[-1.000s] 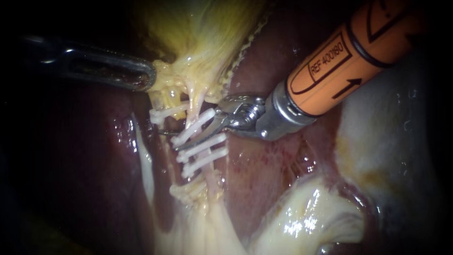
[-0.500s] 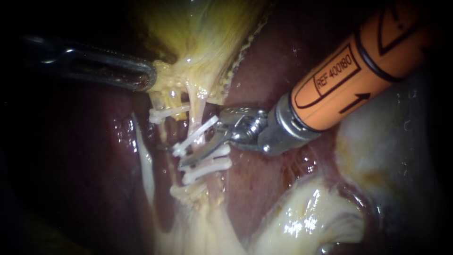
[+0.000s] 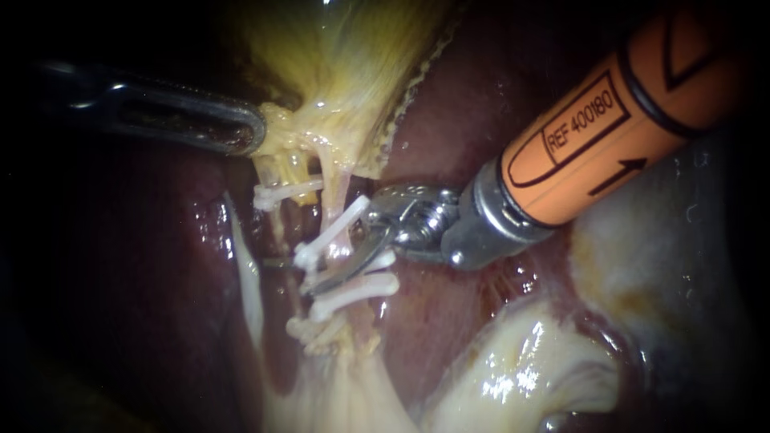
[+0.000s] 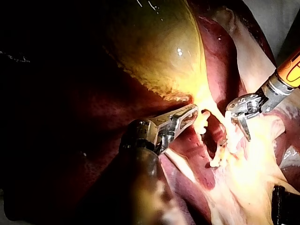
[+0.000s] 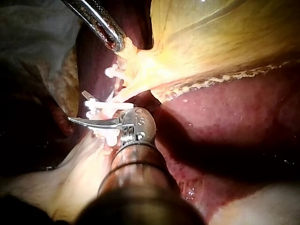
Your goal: Go to the cutting position right tube
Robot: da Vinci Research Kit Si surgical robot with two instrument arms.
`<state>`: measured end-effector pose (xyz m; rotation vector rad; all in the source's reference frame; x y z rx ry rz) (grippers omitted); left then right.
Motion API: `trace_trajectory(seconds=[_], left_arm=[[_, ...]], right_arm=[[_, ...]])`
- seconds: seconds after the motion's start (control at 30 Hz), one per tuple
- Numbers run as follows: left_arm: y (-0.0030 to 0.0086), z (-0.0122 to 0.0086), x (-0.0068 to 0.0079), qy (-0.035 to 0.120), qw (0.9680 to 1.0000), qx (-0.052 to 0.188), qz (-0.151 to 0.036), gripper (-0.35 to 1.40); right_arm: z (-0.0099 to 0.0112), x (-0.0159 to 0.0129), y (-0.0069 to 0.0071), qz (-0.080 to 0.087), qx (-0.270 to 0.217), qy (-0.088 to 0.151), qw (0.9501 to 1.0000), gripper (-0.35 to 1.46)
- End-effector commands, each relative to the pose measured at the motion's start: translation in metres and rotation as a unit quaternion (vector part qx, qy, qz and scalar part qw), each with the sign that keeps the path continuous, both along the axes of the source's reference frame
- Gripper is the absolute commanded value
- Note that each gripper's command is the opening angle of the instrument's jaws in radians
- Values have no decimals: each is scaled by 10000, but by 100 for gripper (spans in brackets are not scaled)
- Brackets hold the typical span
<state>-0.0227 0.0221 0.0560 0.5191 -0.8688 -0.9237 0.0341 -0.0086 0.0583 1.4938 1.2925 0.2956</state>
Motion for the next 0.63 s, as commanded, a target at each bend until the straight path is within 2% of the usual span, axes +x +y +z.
trace_trajectory(seconds=[0.03,0.63], left_arm=[[0,0,0,0,10000,-1,0,-35],[0,0,-1,-10,10000,-8,-9,-35]], right_arm=[[0,0,1,6,2,-3,10000,101],[-1,0,0,15,3,-9,10000,103]])
